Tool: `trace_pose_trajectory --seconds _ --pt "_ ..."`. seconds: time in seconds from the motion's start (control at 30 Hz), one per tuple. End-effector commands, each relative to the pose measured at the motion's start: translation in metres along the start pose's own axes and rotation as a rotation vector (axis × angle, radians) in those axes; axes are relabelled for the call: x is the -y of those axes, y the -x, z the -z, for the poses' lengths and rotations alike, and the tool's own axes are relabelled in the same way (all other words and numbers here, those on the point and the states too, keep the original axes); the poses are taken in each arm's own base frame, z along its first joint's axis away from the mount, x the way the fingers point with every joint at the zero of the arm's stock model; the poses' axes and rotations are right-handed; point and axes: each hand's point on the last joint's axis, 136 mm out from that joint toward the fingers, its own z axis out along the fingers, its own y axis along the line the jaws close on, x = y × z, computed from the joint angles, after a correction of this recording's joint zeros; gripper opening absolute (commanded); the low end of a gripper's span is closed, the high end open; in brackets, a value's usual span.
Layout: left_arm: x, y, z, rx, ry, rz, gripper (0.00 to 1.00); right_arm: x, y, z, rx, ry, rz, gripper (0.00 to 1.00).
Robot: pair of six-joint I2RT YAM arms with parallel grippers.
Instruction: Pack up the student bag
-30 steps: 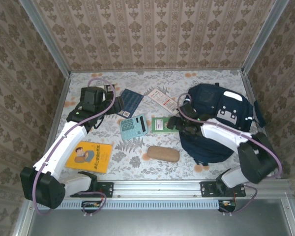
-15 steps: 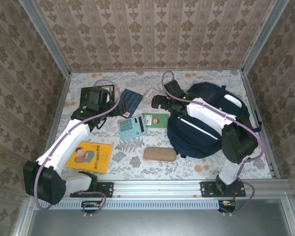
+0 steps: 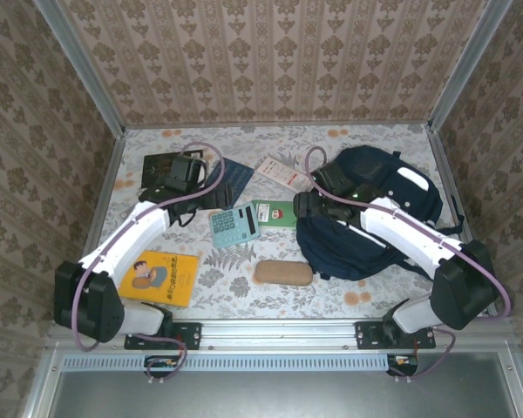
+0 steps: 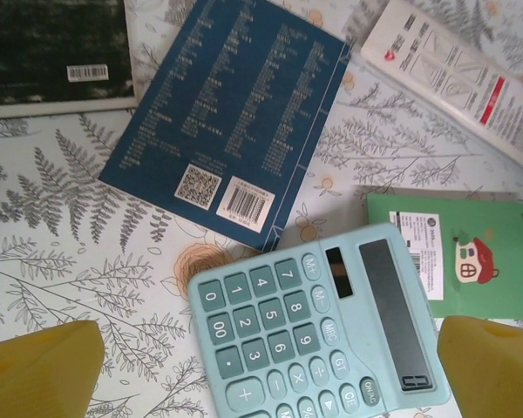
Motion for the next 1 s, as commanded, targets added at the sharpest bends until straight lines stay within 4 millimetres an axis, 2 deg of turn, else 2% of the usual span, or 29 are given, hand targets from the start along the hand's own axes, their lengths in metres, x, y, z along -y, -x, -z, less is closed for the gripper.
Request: trace_pose_trajectory --seconds 0.0,0.17,0.3,0.47,0.6,0.73,0.83,0.97 --pt "0.004 0.016 -0.005 0.002 -0.022 -0.017 1.00 -0.020 -0.002 0.002 0.007 0.091 0.002 0.97" --pt "-0.018 0.038 -0.037 -0.033 -0.057 0.042 1.00 -0.054 0.010 -0.011 0.006 0.141 -0.020 0.93" --pt "-0.034 0.055 -0.069 -0.071 -0.119 0.101 0.94 -0.085 0.019 -0.024 0.008 0.176 -0.033 0.93" --pt "-0.049 0.064 -0.105 -0.108 -0.140 0.135 0.92 -0.111 0.026 -0.043 -0.023 0.200 -0.030 0.88" --pt "-0.058 0.054 -0.129 -0.166 -0.138 0.149 0.91 -0.118 0.032 -0.052 -0.028 0.196 -0.038 0.88" --pt "-0.064 0.039 -0.144 -0.211 -0.133 0.167 0.91 -0.119 0.033 -0.058 -0.032 0.190 -0.039 0.88" --pt "-0.064 0.031 -0.151 -0.234 -0.140 0.181 0.91 -0.118 0.032 -0.060 -0.039 0.182 -0.041 0.88" --pt "-0.064 0.026 -0.150 -0.243 -0.135 0.192 0.90 -0.113 0.031 -0.057 -0.031 0.164 -0.038 0.89"
